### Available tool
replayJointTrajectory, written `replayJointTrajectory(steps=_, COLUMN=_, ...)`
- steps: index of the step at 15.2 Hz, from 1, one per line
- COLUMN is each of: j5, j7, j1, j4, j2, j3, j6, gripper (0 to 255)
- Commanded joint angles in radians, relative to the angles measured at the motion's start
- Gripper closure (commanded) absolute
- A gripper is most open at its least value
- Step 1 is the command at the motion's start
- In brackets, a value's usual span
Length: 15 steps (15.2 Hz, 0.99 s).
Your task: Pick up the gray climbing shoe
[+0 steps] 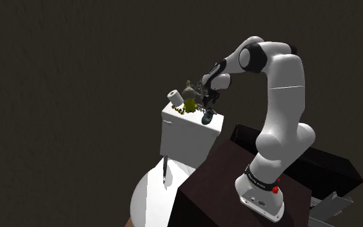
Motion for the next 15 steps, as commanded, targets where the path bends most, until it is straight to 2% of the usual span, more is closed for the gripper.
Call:
replayJointTrajectory(steps=1, j5=0.019, j7=-0.015, j1=-0.031, j4=0.078, j2=0.070, j3=0.010, j6=0.000, gripper=0)
replayJointTrajectory(steps=9, j5=0.063, j7=-0.038, j1=-0.147, j4=0.449, j2=0.360, j3=0.040, j6=-0.047, gripper=0)
replayJointTrajectory(steps=15, j5=0.071, j7=-0.039, j1=-0.156, j4=0.477, j2=0.424, j3=0.051, j6=-0.010, gripper=0)
